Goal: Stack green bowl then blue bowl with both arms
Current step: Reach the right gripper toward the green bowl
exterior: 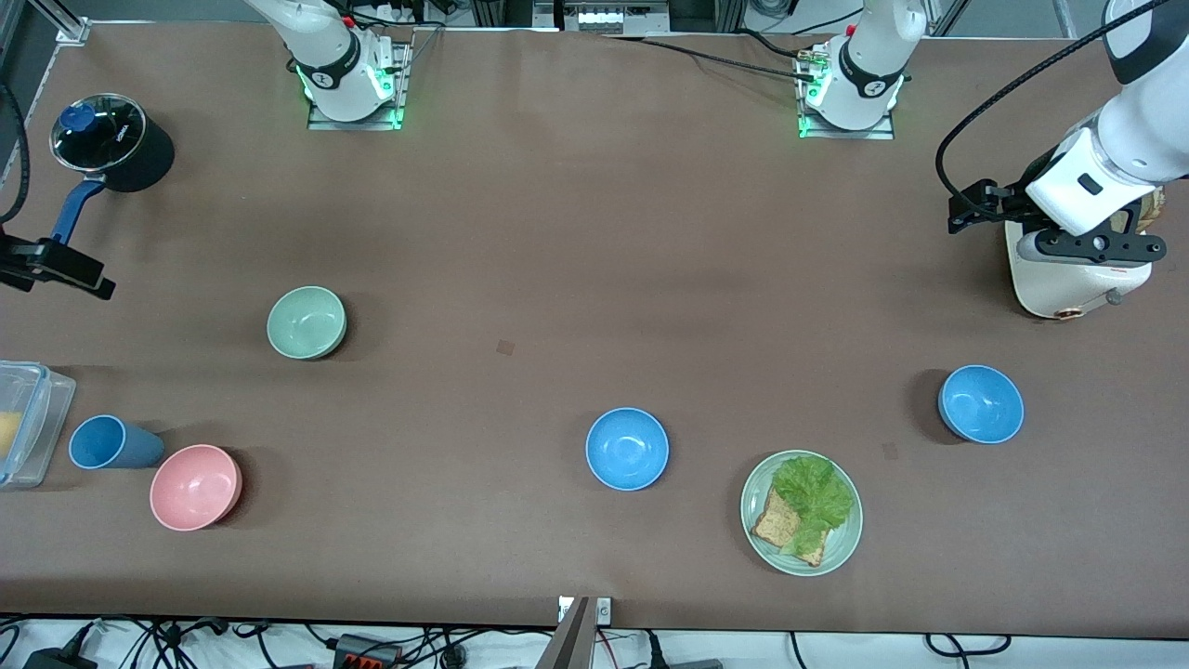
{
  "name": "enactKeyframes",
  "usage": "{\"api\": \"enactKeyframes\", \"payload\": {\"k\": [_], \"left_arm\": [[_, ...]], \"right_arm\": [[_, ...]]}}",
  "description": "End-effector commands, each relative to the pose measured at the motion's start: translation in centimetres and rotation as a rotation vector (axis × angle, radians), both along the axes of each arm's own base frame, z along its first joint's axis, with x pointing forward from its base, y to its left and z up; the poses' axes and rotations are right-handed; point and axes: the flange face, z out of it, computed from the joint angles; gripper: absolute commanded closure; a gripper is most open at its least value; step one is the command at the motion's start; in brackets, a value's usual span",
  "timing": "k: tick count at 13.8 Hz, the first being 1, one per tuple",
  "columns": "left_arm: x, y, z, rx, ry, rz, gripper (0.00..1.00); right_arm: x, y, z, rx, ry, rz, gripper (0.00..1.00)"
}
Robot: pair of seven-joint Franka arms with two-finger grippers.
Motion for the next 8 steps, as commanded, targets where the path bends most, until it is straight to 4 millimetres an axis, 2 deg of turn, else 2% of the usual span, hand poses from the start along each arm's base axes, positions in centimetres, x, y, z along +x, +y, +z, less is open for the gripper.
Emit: {"api": "enactKeyframes", "payload": {"k": [1, 3, 8], "left_arm": [[0.09, 0.06, 0.32, -0.02, 0.007, 0.012, 0.0], [0.29, -0.01, 0.43, -0.019, 0.01, 0.005, 0.0], [0.48, 0.07, 0.31, -0.02, 0.031, 0.005, 0.0]], "right_arm": [[-3.29, 0.08, -0.58, -0.013, -0.027, 0.033, 0.0], [-3.23, 0.62, -0.36, -0.011, -0.027, 0.045, 0.0], [-3.21, 0.53, -0.26, -0.011, -0.026, 0.042, 0.0]]}}
